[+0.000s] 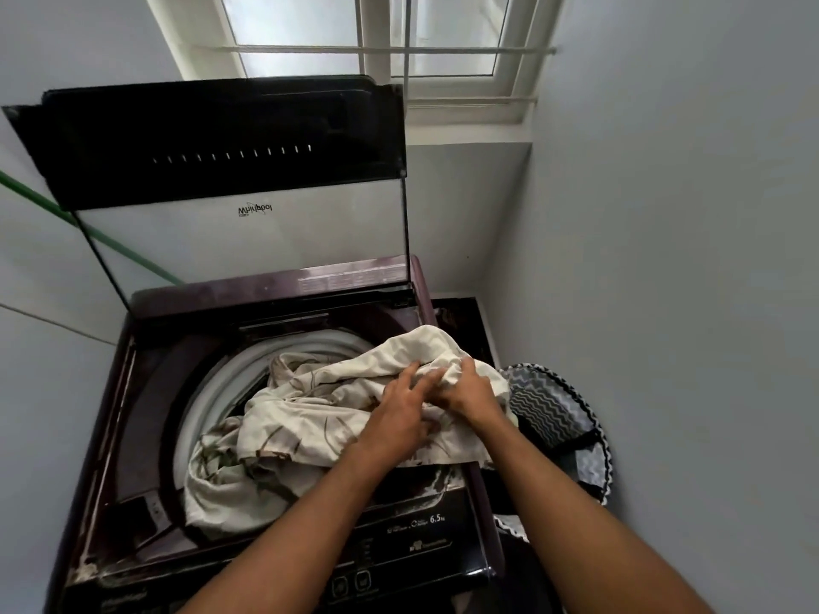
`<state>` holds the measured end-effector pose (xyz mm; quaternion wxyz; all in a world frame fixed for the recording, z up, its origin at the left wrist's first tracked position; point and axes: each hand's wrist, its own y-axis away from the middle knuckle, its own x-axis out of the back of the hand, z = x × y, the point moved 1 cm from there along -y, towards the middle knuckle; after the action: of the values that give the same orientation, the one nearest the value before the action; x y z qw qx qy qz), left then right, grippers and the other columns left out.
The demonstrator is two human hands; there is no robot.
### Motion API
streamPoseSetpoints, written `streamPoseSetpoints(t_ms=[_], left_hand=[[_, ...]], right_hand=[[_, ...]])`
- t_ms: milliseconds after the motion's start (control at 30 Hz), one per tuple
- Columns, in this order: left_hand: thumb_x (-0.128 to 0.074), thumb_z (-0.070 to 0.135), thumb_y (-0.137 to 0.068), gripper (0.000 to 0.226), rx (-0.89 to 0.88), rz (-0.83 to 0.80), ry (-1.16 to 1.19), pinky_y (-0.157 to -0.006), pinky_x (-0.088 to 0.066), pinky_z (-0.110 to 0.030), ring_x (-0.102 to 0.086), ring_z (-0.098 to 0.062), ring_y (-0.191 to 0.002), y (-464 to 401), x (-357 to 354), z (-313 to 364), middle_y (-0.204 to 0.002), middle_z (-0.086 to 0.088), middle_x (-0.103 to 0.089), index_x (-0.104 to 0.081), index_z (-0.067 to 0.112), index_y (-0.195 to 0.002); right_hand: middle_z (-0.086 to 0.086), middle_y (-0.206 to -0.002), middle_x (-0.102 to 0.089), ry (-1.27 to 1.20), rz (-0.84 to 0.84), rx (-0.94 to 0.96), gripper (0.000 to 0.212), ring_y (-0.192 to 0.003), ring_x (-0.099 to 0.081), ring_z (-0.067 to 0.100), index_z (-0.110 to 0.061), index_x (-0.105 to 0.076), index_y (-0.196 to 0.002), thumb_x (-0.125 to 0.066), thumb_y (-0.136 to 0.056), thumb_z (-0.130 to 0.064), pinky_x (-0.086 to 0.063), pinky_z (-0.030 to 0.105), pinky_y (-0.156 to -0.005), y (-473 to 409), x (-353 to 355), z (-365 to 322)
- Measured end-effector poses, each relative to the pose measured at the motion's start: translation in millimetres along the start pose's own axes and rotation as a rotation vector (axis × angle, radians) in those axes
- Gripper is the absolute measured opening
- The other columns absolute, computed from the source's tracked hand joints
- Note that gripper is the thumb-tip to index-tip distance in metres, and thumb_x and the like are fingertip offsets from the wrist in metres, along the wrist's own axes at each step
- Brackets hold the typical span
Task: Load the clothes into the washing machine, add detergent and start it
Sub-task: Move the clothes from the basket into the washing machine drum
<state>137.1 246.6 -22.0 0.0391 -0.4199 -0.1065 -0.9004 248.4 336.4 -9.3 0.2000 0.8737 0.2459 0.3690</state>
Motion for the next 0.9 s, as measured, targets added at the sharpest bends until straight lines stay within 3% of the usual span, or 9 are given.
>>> streamPoseSetpoints(t_ms=[133, 233, 367, 500, 600, 733, 900], left_hand=[[-0.077, 0.022, -0.076, 0.086, 0.029, 0.055, 0.007, -0.112, -0.032, -0.033, -0.028, -0.029, -0.142, 0, 7, 0, -0.162, -0.004, -0.014, -0.033, 0.038, -0.148], [-0.076, 0.021, -0.079, 0.079, -0.032, 0.229, 0.028, -0.11, -0.033, -0.038, -0.026, -0.028, -0.141, 4, 18, 3, -0.163, 0.0, -0.01, -0.033, 0.035, -0.143], [-0.076, 0.014, -0.078, 0.088, -0.07, 0.421, 0.112, -0.116, -0.028, -0.038, -0.026, -0.021, -0.143, 11, 39, 0, -0.163, 0.01, -0.014, -0.027, 0.037, -0.147], [-0.073, 0.008, -0.079, 0.082, 0.001, 0.542, 0.067, -0.11, -0.031, -0.038, -0.027, -0.027, -0.141, 22, 63, -10, -0.162, 0.011, -0.014, -0.034, 0.039, -0.144], [-0.071, 0.007, -0.079, 0.07, 0.024, 0.602, 0.064, -0.113, -0.029, -0.035, -0.03, -0.024, -0.142, 33, 80, -31, -0.16, 0.004, -0.024, -0.044, 0.03, -0.139], [-0.068, 0.004, -0.08, 0.059, 0.075, 0.653, 0.055, -0.115, -0.021, -0.021, -0.032, -0.022, -0.14, 56, 95, -63, -0.156, -0.003, -0.029, -0.049, 0.02, -0.134], [-0.065, 0.008, -0.084, 0.051, 0.242, 0.633, -0.089, -0.107, -0.036, -0.038, -0.038, -0.028, -0.131, 84, 98, -111, -0.154, -0.009, -0.031, -0.051, 0.022, -0.131]], right_hand=[[0.021, -0.123, -0.054, 0.309, 0.179, 0.05, 0.058, -0.108, -0.059, 0.038, -0.015, -0.037, -0.131, -0.066, -0.086, -0.037, -0.046, 0.037, -0.08, 10, -2, -20], [0.017, -0.118, -0.055, 0.483, 0.34, 0.186, 0.033, -0.103, -0.061, 0.038, -0.016, -0.04, -0.127, -0.047, -0.095, -0.021, -0.046, 0.04, -0.075, 25, -6, -38], [0.014, -0.111, -0.059, 0.451, 0.393, 0.403, 0.029, -0.095, -0.063, 0.038, -0.016, -0.047, -0.123, -0.047, -0.093, -0.013, -0.046, 0.041, -0.07, 36, -17, -66], [0.013, -0.106, -0.064, 0.286, 0.333, 0.528, 0.03, -0.091, -0.063, 0.035, -0.015, -0.054, -0.118, -0.053, -0.088, -0.011, -0.048, 0.039, -0.072, 46, -36, -96], [0.011, -0.1, -0.066, 0.207, 0.217, 0.562, 0.032, -0.087, -0.064, 0.033, -0.017, -0.054, -0.113, -0.058, -0.081, -0.016, -0.053, 0.04, -0.072, 47, -59, -111], [0.007, -0.099, -0.065, 0.141, 0.047, 0.6, 0.034, -0.091, -0.064, 0.03, -0.02, -0.054, -0.107, -0.061, -0.075, -0.011, -0.054, 0.042, -0.077, 45, -99, -124], [0.01, -0.113, -0.066, 0.192, -0.108, 0.566, 0.043, -0.107, -0.062, 0.029, -0.013, -0.058, -0.117, -0.065, -0.077, -0.024, -0.052, 0.036, -0.089, 45, -158, -132]])
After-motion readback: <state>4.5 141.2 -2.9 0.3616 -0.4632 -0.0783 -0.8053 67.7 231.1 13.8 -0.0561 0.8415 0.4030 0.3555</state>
